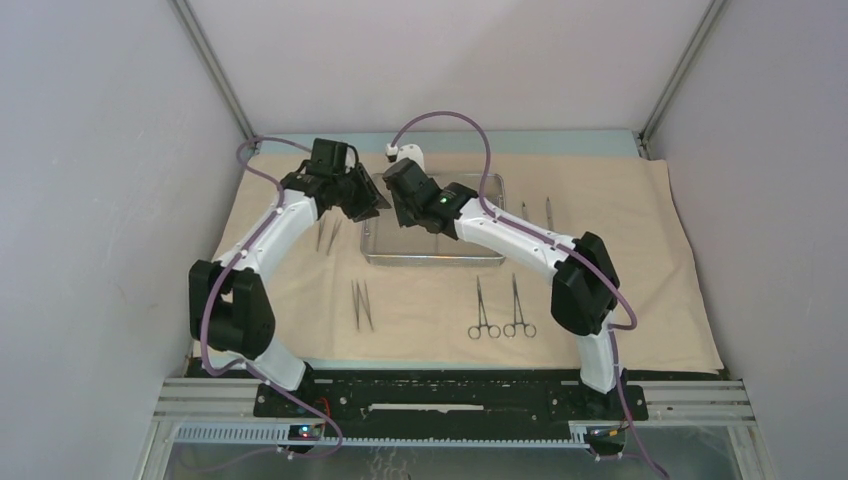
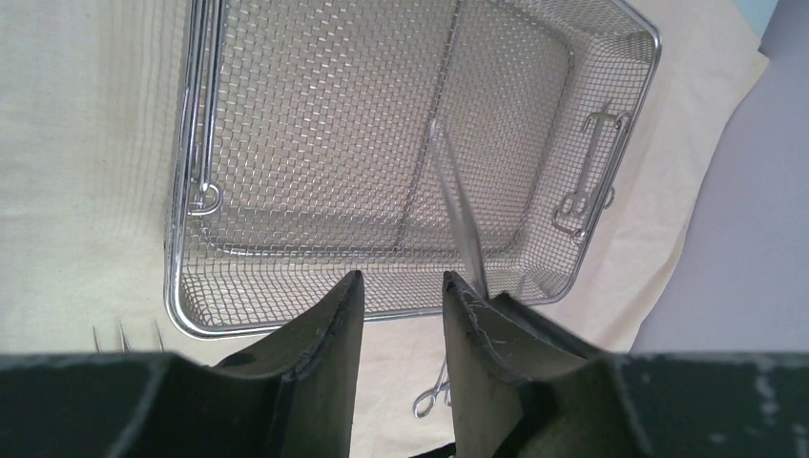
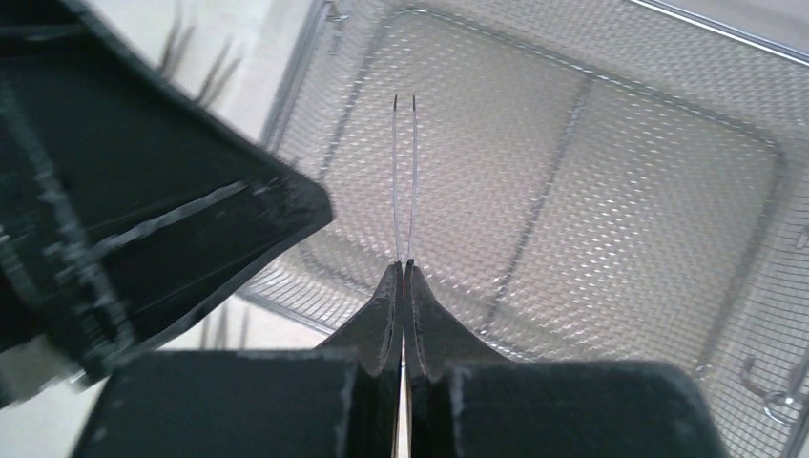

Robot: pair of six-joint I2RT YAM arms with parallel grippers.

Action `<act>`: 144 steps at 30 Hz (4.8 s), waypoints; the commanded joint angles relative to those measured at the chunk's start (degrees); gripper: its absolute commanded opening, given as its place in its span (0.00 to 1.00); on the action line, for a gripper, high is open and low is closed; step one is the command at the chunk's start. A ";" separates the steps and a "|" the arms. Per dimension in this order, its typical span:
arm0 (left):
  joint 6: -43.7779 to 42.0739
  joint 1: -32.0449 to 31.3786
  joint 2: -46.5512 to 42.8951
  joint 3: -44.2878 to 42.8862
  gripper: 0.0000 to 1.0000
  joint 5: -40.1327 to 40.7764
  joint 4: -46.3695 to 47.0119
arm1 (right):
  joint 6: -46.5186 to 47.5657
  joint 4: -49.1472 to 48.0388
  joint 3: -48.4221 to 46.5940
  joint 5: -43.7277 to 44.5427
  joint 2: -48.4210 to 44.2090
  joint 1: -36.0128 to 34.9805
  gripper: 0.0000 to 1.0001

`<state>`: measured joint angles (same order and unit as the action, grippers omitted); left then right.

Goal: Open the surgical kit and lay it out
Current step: Place the medical item in the surgical kit.

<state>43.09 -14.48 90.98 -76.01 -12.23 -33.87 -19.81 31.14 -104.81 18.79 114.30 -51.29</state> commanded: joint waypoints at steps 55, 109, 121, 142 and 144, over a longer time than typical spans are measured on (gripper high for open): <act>15.52 3.03 11.53 -6.05 0.41 -12.32 1.08 | 23.21 -19.83 9.68 13.07 -0.45 -6.81 0.00; -32.63 6.57 23.55 -16.60 0.05 20.37 -7.86 | -0.84 -12.83 27.91 -15.49 -35.03 14.45 0.59; -32.72 4.90 25.32 -12.17 0.04 19.20 -5.57 | -1.87 -13.29 27.87 -17.64 -33.94 16.80 0.59; -32.36 4.55 25.29 -11.83 0.10 18.89 -9.90 | -3.03 -13.43 27.98 -20.63 -33.09 17.45 0.58; -32.52 4.55 25.59 -12.42 0.10 18.97 -10.38 | -3.09 -13.38 27.95 -20.63 -33.03 17.41 0.58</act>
<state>11.53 -9.63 116.97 -88.77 7.11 -43.16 -21.56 19.88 -76.62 -1.15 81.32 -34.11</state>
